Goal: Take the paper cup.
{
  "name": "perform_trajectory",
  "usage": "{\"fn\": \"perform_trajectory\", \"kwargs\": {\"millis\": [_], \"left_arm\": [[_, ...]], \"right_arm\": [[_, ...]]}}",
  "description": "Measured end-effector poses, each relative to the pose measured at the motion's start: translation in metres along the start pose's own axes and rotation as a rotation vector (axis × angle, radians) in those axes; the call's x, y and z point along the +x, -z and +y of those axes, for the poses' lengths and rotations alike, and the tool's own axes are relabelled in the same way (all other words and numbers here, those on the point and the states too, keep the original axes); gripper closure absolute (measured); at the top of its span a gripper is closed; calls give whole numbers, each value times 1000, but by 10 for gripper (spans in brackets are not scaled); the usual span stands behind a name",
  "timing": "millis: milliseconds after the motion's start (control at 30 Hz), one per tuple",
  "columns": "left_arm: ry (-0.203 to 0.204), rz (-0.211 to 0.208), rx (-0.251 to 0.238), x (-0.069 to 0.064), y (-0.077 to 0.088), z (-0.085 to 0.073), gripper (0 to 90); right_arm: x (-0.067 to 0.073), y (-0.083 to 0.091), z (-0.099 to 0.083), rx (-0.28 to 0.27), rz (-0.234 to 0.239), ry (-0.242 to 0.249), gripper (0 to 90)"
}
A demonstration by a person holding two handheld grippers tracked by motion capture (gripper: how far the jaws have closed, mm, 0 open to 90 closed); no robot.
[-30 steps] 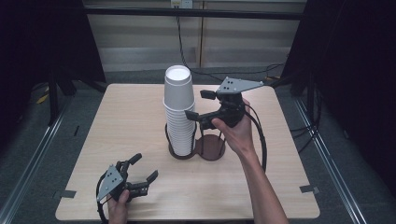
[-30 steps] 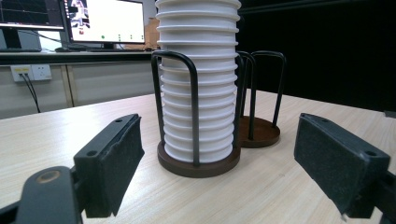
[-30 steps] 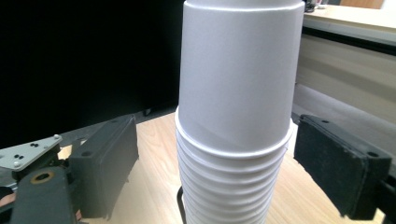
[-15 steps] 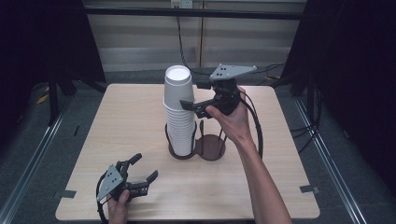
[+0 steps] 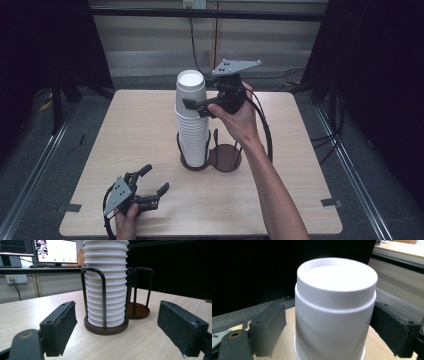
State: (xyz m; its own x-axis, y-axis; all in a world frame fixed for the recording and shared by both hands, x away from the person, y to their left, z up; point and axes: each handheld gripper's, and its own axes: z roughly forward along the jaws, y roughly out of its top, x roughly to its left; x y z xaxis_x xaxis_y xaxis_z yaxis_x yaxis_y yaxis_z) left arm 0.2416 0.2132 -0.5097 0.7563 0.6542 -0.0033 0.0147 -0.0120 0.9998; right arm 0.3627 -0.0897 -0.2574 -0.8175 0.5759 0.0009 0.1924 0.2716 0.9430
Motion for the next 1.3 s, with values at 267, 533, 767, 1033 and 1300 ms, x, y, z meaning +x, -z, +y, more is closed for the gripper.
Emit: {"fn": "perform_trajectory", "kwargs": {"millis": [267, 533, 767, 1033, 1300], "left_arm": [[-1, 0, 0, 0, 0, 0, 156], [0, 0, 0, 0, 0, 0, 156], [0, 0, 0, 0, 0, 0, 156], [0, 0, 0, 0, 0, 0, 156], [0, 0, 0, 0, 0, 0, 156]], "right_arm": [[-7, -10, 6, 16, 18, -36, 162], [-6, -16, 9, 29, 7, -32, 190], [-5, -16, 11, 39, -1, -35, 196], [-4, -11, 15, 4, -1, -31, 199], [-7, -6, 17, -55, 12, -72, 200]]}}
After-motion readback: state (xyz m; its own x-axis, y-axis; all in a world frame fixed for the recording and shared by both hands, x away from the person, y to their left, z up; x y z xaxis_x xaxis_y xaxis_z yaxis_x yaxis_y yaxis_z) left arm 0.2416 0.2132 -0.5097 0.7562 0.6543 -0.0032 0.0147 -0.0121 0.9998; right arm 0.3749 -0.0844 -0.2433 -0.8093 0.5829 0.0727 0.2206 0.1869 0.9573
